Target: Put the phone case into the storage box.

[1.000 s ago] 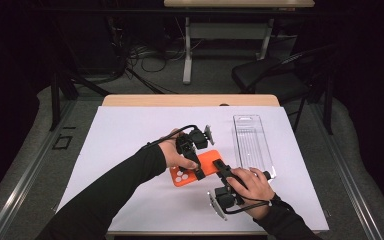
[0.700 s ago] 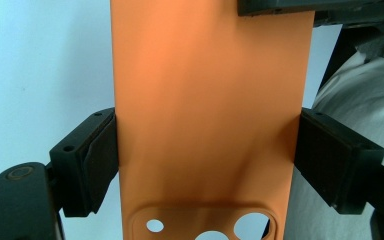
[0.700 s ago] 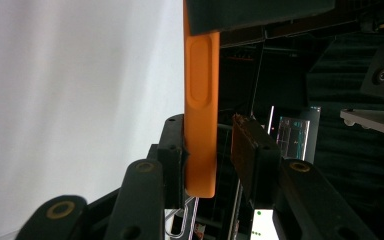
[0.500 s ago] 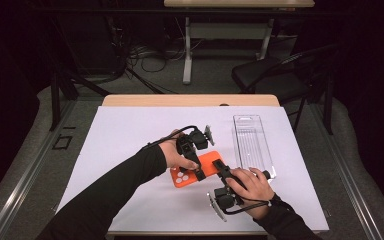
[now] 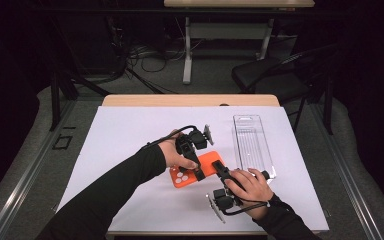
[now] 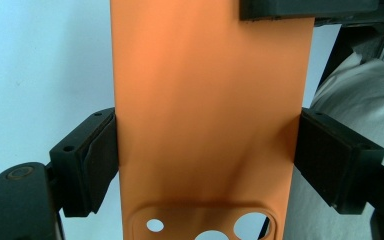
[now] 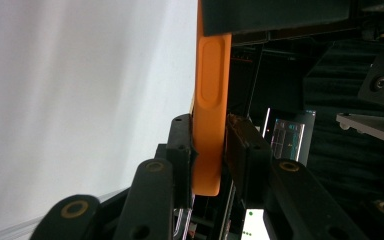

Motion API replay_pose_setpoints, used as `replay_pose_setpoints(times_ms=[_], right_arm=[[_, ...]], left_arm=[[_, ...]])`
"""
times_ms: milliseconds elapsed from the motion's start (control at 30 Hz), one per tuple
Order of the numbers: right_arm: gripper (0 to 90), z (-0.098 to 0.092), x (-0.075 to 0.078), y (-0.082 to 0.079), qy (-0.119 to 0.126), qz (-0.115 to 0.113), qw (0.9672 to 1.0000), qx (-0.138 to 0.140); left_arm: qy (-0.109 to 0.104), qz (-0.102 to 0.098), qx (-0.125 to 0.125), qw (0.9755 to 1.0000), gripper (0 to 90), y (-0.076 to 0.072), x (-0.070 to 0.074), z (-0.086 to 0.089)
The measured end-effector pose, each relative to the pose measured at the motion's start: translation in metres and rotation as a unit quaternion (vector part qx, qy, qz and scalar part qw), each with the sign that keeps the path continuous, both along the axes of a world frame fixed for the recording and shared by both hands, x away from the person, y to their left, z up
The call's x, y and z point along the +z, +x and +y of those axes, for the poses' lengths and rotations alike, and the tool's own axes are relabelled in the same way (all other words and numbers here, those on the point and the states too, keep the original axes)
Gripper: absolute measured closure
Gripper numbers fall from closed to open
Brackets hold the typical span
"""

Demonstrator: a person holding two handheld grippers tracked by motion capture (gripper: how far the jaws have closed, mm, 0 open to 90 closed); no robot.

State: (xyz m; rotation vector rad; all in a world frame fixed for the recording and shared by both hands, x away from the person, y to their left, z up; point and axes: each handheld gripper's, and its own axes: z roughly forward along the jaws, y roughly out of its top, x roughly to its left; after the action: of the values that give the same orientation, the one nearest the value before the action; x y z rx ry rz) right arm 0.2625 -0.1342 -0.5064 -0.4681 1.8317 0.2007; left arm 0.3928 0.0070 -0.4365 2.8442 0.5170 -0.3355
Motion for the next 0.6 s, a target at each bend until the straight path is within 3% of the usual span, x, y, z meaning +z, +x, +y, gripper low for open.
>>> replay_pose_setpoints(times_ms=[600], right_arm=[[77.9, -0.0002, -0.0015, -0.0002, -0.003, 0.002, 1.0, -0.002]], left_arm=[[-0.002, 0.01, 0.004, 0.9999, 16.3, 0.0023, -0.0022, 0.0002]])
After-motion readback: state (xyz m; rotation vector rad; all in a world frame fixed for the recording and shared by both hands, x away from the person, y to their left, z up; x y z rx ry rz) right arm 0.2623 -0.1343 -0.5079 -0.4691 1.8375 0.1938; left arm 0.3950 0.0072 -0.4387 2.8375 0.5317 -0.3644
